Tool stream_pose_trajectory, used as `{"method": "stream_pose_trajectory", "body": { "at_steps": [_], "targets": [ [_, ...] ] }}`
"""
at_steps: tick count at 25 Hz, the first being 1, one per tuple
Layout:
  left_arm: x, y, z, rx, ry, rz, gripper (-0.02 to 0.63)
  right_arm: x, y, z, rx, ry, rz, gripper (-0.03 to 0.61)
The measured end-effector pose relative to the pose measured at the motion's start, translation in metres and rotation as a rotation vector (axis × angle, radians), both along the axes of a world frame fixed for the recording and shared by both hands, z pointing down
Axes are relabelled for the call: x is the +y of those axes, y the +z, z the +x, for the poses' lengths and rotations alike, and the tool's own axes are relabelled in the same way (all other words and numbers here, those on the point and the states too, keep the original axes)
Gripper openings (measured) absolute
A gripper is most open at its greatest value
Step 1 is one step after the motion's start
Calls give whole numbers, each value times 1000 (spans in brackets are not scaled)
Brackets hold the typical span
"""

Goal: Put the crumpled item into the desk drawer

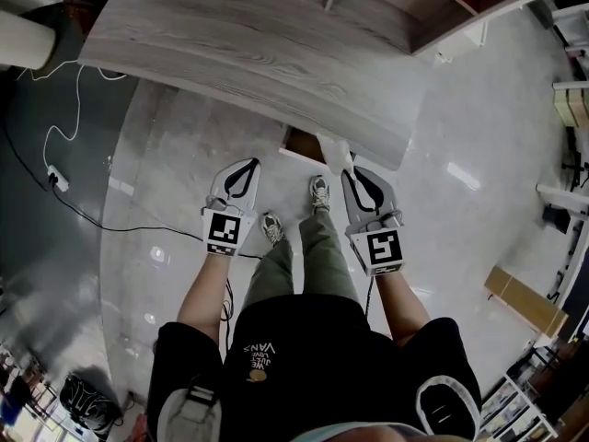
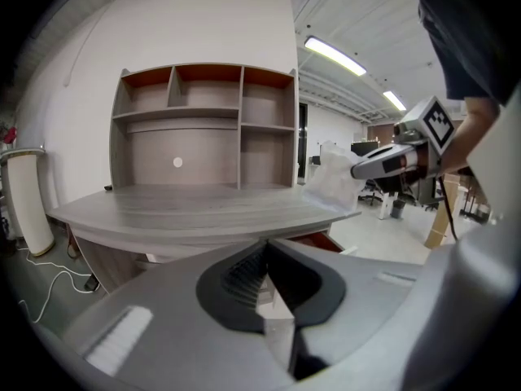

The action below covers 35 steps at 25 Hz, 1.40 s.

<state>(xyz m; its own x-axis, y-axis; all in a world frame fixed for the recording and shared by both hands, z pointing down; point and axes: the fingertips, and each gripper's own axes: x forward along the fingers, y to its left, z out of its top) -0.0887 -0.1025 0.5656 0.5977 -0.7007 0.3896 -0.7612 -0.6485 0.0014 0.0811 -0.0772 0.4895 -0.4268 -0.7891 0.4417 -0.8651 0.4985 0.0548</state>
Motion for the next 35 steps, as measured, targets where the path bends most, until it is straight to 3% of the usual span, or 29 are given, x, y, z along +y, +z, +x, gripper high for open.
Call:
{"method": "stream_pose_trajectory", "body": {
  "at_steps": [7,16,21,28,35],
  "targets": [
    [2,28,4,-4,19,-29,52,2,22,-7,64,-49,-16,41],
    [2,59,21,-8,91,-60,55,-6,41,-12,63,-77,-27,41],
    [1,73,30,-26,131,-74,80,-8,50,-12,79,-99,-32,41],
    [-2,89,40,-38,192,-96,167,-7,66,-7,219,-144,-23,41],
    [-1,102,53,-52,254,-120,193,-7,92,-2,289,-167,0,41]
  ]
}}
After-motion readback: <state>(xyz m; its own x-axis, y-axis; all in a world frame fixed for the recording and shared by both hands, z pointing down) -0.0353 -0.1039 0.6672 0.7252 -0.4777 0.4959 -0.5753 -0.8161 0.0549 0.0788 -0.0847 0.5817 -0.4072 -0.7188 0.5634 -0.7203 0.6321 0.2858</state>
